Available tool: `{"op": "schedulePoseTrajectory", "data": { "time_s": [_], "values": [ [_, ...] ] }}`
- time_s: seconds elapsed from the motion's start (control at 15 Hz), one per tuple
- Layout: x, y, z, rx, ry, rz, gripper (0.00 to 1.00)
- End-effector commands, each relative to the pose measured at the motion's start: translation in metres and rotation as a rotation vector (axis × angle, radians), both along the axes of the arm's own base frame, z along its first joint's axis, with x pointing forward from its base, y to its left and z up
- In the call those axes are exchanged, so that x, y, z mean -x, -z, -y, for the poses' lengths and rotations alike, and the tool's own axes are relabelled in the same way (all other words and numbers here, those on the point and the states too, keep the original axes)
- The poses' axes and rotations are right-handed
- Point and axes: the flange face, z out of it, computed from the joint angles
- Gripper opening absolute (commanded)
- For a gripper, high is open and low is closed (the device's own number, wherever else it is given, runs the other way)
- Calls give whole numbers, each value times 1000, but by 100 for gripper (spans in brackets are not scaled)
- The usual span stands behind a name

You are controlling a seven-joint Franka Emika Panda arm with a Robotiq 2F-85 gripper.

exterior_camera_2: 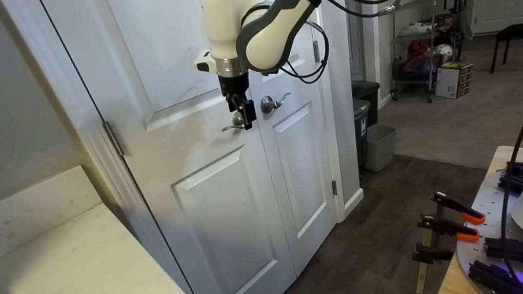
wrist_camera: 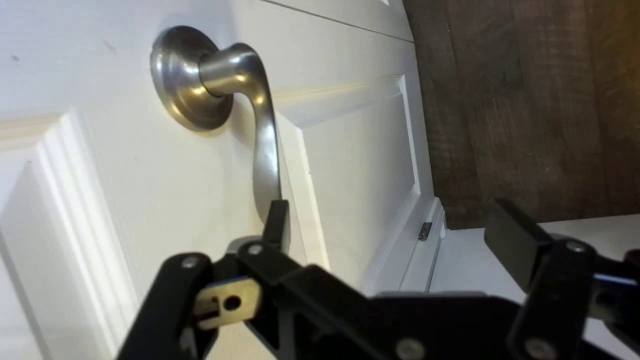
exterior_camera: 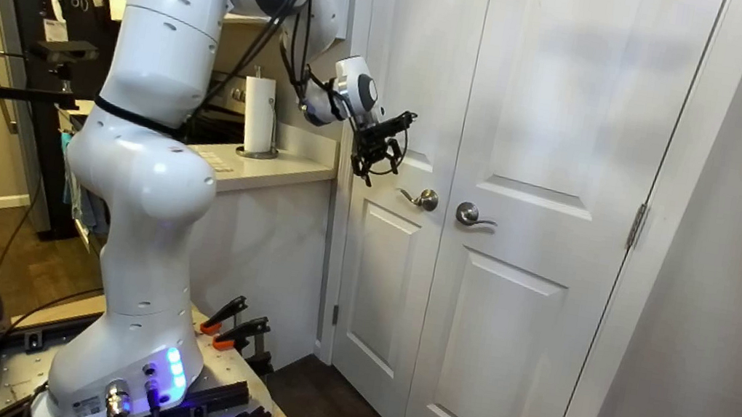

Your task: Pull open the left side of the white door

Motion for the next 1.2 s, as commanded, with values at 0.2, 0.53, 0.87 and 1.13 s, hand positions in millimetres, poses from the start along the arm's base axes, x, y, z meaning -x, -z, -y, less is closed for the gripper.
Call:
{"op": "schedulePoseTrajectory", "data": {
  "time_s": [0.2, 0.53, 0.87, 1.13],
  "values": [
    [-29, 4, 20, -1, -67, 57, 100],
    [-50, 14, 19, -17, -66, 77, 100],
    [-63, 37, 17, -40, -59, 63, 100],
    [-66, 53, 16, -57, -55, 55, 100]
  ]
}}
